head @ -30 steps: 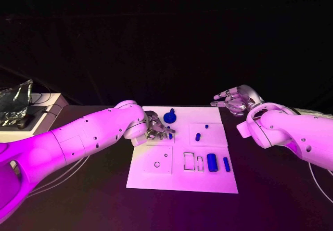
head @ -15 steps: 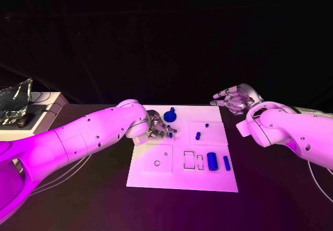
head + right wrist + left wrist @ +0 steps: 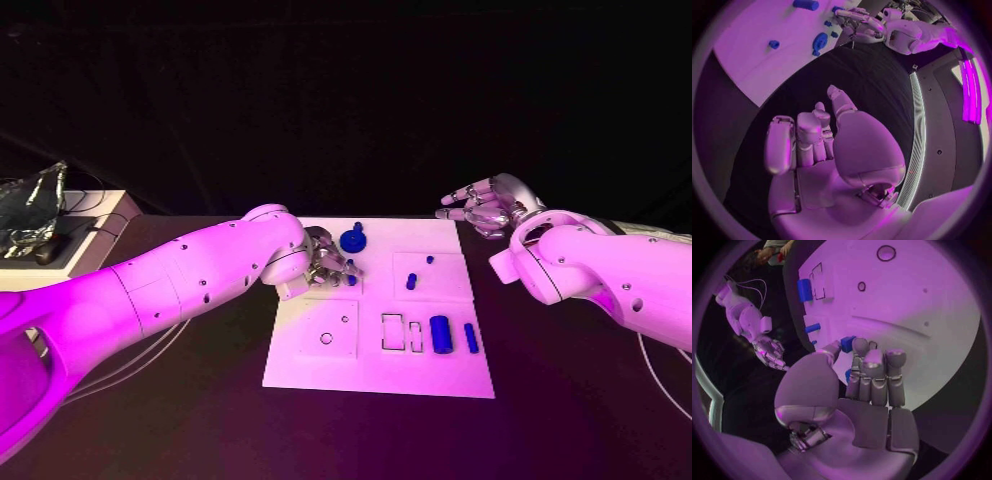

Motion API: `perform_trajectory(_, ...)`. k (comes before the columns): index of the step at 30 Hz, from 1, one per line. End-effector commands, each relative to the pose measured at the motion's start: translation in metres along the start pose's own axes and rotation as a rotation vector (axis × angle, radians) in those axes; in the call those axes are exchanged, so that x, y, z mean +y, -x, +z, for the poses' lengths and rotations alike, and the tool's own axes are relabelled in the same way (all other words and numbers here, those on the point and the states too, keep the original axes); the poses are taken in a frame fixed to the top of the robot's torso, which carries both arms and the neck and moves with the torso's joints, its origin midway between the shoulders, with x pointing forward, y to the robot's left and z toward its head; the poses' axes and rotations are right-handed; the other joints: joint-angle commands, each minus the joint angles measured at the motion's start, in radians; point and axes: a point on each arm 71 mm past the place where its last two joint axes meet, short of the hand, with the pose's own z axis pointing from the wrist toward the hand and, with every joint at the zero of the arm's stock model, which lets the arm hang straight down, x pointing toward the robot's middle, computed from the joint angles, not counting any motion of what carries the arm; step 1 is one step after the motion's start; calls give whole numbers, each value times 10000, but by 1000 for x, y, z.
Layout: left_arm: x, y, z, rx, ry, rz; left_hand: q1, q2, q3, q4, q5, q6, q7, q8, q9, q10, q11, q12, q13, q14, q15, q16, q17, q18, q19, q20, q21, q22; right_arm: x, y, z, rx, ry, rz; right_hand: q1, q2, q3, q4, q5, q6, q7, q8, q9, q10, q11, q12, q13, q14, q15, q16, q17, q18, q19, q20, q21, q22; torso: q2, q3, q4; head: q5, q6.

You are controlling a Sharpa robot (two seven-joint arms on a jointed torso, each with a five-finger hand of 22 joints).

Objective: Assemble the parts on the task board

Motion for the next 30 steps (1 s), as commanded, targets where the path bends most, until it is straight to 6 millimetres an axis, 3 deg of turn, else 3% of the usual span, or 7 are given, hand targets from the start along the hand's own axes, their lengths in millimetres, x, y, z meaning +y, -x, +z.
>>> perform_trajectory(1, -2, -4, 1, 212, -110, 102, 63, 57, 157, -112, 10, -42, 1, -56, -42, -63, 20, 7, -20, -71, 12, -29, -15, -95, -52, 16, -69, 12, 1, -2, 0, 192, 77, -104, -50, -32, 35, 27, 56, -18, 26, -42, 6, -51, 17, -57, -11, -4, -36, -61, 7, -53, 661, -12, -23, 1871, 2, -2, 2, -5, -17)
perform_trajectory(5, -2, -3, 1, 202, -126, 68, 36, 81, 375, -255, 22, -47, 19, -129, -123, -76, 34, -47, -77, -90, 19, -16, -7, -95, -65, 23, -115, 55, 1, -2, 0, 214, 67, -117, -50, -32, 35, 27, 56, -18, 26, -42, 6, -51, 17, -57, -11, -4, -36, -61, 7, -53, 661, -12, -23, 1871, 3, -2, 15, -3, -32)
perform_trajectory(8, -1, -3, 1, 191, -151, -5, 54, -30, 1033, -485, 23, -51, 10, -185, -189, -79, 23, -92, -128, -104, 10, -10, -11, -94, -75, 20, -155, 96, 1, -2, 1, 231, 60, -130, -47, -28, 38, 24, 66, -19, 27, -45, 5, -51, 17, -56, -11, -1, -35, -58, 12, -50, 659, -12, -37, 1867, 2, 0, 13, -1, -39)
perform_trajectory(14, -1, -3, -1, 195, -283, -195, 222, -78, 2508, -1368, 223, -155, -8, -59, -30, -15, -14, -188, -237, -99, -16, 41, 29, -86, -93, 46, -187, 168, 1, -3, 1, 268, 61, -171, -47, -28, 38, 24, 66, -19, 27, -45, 5, -51, 17, -56, -11, -1, -35, -58, 12, -50, 659, -12, -37, 1867, 7, -2, 8, 9, -47)
perform_trajectory(16, -1, -3, -2, 190, -324, -239, 77, -121, 2897, -1633, 398, -222, -1, 100, 157, 48, -16, -233, -290, -68, -15, 88, 71, -49, -95, 90, -184, 203, 1, -3, 1, 276, 64, -184, -47, -28, 38, 24, 66, -19, 27, -45, 5, -51, 17, -56, -11, -1, -35, -58, 12, -50, 659, -12, -37, 1867, 8, -2, 6, 11, -53)
perform_trajectory(21, -1, -2, -4, 144, -411, -339, -191, -222, 3256, -1955, 1276, -264, -19, 373, 467, 187, -58, -286, -375, 13, -35, 196, 188, -3, -19, 120, -129, 322, 0, -2, 1, 279, 57, -204, -57, -33, 35, 21, 79, -35, 36, -59, -1, -69, 23, -74, -23, -1, -32, -65, 7, -48, 658, -9, -43, 1865, 9, 2, 1, 16, -53)
perform_trajectory(30, 5, 0, -9, 99, -396, -375, -451, -327, 3468, -2243, 1991, -222, -47, 527, 674, 349, -107, -320, -502, 57, -74, 238, 282, -13, 133, 60, -31, 538, -2, 0, 1, 242, 30, -227, -70, -40, 31, 23, 75, -44, 39, -65, -10, -70, 26, -75, -26, -3, -27, -75, 1, -46, 656, -5, -51, 1863, 9, 10, 13, 17, -66)
